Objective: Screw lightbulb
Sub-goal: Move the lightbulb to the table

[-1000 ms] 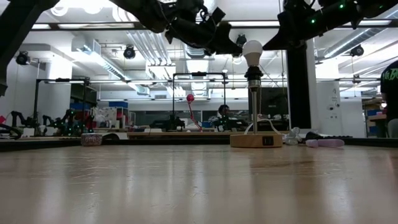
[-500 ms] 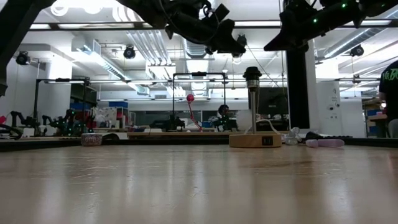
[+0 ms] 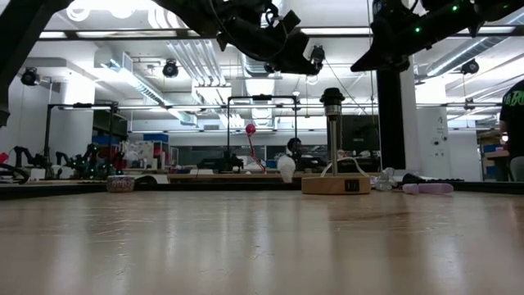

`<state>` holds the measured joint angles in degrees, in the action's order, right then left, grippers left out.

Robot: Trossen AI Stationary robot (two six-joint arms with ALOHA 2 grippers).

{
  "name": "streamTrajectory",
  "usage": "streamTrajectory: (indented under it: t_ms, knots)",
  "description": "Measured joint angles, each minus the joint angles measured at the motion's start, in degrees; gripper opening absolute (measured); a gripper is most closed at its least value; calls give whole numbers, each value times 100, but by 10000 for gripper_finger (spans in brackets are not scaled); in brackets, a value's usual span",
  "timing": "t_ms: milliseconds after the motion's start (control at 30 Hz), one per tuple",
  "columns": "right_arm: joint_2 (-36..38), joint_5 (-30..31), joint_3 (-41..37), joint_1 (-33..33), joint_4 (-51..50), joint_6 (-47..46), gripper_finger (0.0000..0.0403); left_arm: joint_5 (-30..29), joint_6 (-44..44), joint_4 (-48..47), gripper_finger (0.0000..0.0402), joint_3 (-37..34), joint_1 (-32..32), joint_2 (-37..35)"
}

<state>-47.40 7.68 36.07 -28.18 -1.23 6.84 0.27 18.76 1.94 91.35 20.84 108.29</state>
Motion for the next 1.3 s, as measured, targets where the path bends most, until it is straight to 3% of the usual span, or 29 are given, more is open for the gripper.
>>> streamTrajectory:
  t_ms: [667, 933, 1300]
  knots:
    - [0, 138, -73, 4, -163, -65, 13, -145, -48, -115, 0, 0, 17, -4]
    - [0, 140, -180, 4, -155, -132, 13, -997, -86, -446, 0, 0, 28, -9]
    - [0, 143, -283, 4, -149, -235, 13, -1043, -129, -527, 0, 0, 81, -7]
